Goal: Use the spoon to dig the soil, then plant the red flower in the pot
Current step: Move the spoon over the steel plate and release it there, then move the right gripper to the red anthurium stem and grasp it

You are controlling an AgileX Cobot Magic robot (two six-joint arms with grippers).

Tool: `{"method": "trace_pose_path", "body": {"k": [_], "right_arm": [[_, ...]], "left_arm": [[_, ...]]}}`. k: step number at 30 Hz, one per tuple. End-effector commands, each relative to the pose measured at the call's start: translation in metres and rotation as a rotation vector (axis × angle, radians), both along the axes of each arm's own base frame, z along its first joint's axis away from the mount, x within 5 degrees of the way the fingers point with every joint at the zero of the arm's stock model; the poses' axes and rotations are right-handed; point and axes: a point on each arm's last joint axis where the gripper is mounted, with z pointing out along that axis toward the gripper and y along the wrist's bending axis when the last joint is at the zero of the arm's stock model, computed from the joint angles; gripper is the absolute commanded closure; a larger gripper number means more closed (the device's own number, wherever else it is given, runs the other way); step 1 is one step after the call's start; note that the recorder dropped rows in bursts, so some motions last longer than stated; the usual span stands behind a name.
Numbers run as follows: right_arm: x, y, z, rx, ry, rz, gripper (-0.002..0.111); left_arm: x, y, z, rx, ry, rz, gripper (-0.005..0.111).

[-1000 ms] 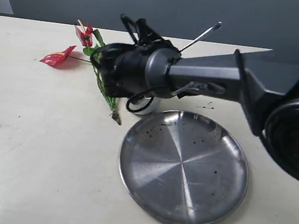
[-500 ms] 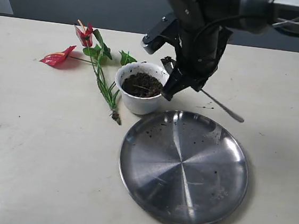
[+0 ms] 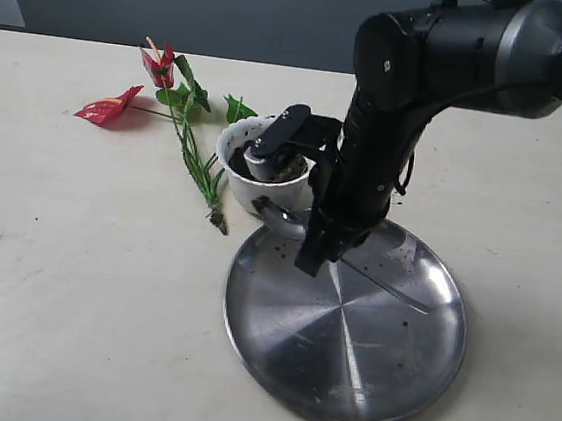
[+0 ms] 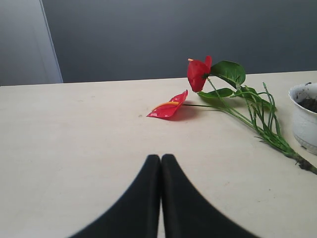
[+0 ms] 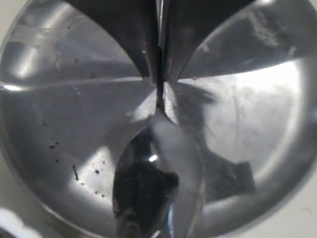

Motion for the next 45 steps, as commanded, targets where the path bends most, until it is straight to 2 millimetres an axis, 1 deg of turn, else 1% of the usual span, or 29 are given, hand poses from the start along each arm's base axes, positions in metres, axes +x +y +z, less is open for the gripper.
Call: {"method": "trace_pose_path", "body": {"k": [1,7,19,27,36,37,38,40,42,45], "right_arm": [[0.002,-0.01,-0.011,-0.06,-0.074,0.057,0.109],[0.0,-0.017,-0.03,-0.128,-0.062,0.093,0.109],[0.002,-0.016,-0.059,-0.164,-0.007,0.088,0.109],[0.004,-0.01,-0.062,-0.106,-0.024,0.058,0.109],[0.005,-0.009,-0.062,-0.096,-0.037,0.056,0.109],[0.005,-0.009,-0.062,-0.095,-0.038,0.056,0.106],[0.005,-0.009,-0.062,-0.095,-0.038,0.056,0.101],[0.005,-0.009,-0.062,-0.095,-0.038,0.056,0.086],[0.005,-0.009,-0.062,-0.095,-0.038,0.056,0.08],[0.005,-0.009,-0.062,-0.095,-0.038,0.056,0.079]], "left_arm": [[0.0,0.0,0.001,-0.004,-0.006,-0.005,0.105],[0.0,0.0,0.001,-0.004,-0.006,-0.005,0.105],[0.0,0.0,0.001,-0.004,-0.006,-0.005,0.105],[0.0,0.0,0.001,-0.004,-0.006,-0.005,0.105],[0.0,0.0,0.001,-0.004,-0.006,-0.005,0.105],[0.0,0.0,0.001,-0.004,-0.006,-0.005,0.105],[0.0,0.0,0.001,-0.004,-0.006,-0.005,0.105],[0.0,0.0,0.001,-0.004,-0.006,-0.005,0.105],[0.0,0.0,0.001,-0.004,-0.006,-0.005,0.105],[0.0,0.0,0.001,-0.004,-0.006,-0.005,0.105]]}}
